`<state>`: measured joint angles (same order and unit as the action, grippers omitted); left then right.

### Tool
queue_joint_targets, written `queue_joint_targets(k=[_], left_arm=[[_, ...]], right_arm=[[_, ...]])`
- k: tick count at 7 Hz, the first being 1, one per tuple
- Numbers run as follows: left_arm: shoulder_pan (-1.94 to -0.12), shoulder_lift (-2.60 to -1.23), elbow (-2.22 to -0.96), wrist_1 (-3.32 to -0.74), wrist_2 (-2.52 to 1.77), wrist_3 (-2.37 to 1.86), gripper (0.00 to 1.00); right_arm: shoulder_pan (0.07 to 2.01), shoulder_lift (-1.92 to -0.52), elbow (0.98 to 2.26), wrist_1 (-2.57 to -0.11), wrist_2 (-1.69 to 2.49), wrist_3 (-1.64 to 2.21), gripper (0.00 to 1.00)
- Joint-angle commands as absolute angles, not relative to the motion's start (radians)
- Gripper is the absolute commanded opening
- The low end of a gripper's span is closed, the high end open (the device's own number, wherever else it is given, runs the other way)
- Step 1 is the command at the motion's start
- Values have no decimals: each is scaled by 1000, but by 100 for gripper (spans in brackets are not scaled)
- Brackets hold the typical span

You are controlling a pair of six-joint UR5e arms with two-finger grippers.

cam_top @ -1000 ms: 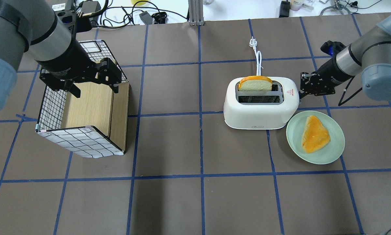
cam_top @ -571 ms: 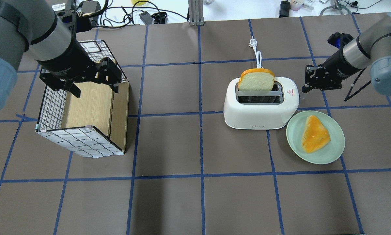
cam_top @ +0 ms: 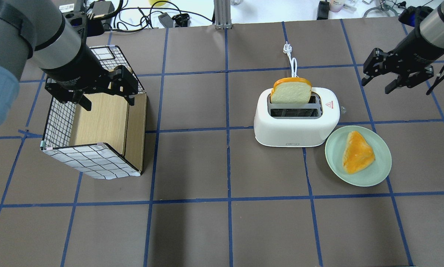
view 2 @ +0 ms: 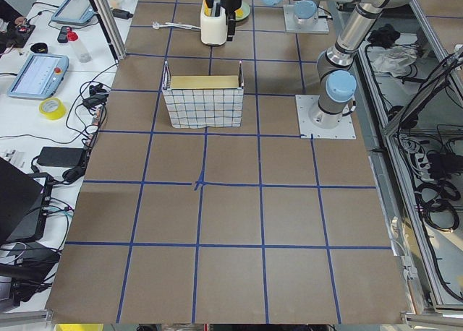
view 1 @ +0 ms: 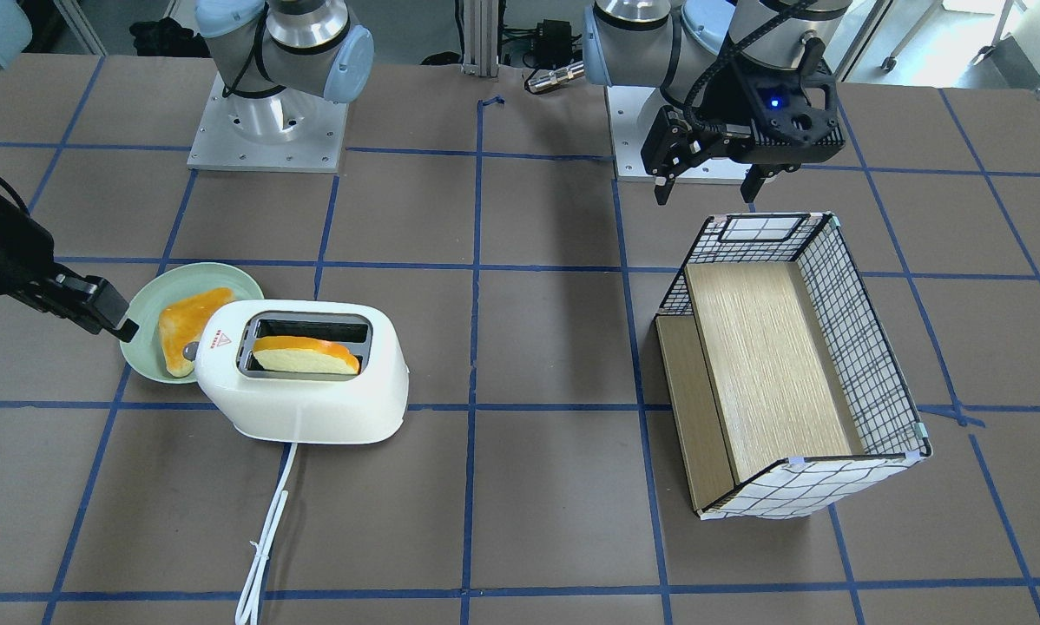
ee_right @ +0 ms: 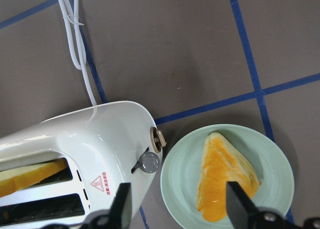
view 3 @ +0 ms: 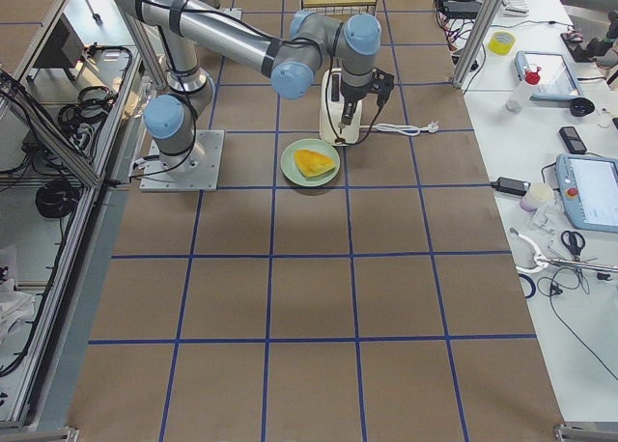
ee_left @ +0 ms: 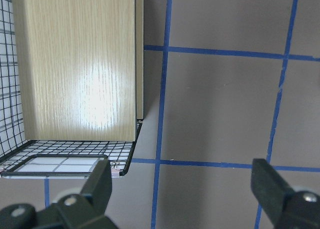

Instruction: Press toaster with right arm

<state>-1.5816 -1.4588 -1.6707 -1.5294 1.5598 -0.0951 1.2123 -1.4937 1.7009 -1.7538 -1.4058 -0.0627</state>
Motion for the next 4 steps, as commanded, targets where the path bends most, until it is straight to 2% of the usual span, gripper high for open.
queue_joint_targets(k=[1, 4], left_arm=[[-1582, -1459, -1672, -1529, 1560, -95, 100], [-1582, -1459, -1672, -1529, 1559, -95, 100]], right_arm=[[1230, -1561, 1688, -1706, -1456, -58, 100], [1375, -1578, 1594, -1608, -1509, -23, 100]])
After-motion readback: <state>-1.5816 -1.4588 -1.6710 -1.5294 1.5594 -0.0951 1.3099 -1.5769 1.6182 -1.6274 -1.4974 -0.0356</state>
